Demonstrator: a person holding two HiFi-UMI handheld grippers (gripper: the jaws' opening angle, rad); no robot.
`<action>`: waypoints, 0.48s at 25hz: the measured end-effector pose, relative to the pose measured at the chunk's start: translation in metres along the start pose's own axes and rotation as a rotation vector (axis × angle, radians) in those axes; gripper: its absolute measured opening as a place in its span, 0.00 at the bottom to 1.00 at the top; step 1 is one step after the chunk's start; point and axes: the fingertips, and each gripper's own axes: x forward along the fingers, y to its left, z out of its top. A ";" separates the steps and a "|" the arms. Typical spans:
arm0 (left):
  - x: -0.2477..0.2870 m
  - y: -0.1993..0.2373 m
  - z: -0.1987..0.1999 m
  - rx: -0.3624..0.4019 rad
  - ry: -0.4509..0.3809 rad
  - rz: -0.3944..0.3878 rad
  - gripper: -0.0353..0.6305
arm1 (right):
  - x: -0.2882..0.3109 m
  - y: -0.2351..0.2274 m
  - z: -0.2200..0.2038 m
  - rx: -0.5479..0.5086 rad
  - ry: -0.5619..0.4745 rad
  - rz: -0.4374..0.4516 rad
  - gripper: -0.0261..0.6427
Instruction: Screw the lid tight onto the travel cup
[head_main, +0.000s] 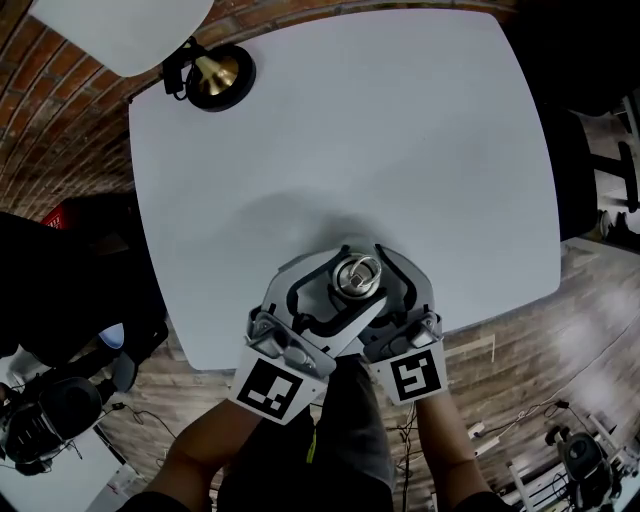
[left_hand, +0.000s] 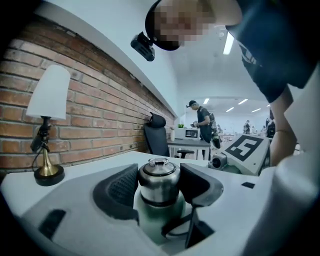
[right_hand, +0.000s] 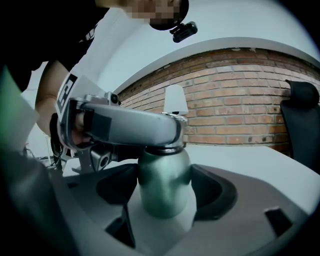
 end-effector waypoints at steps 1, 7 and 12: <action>-0.001 -0.002 -0.001 0.001 -0.005 -0.060 0.45 | 0.000 0.001 0.000 -0.004 0.002 0.003 0.52; -0.003 -0.013 0.000 0.071 -0.018 -0.469 0.45 | 0.000 0.001 -0.001 -0.016 0.009 0.017 0.52; -0.005 -0.019 0.000 0.112 -0.028 -0.680 0.45 | -0.001 0.001 -0.001 -0.017 0.013 0.023 0.52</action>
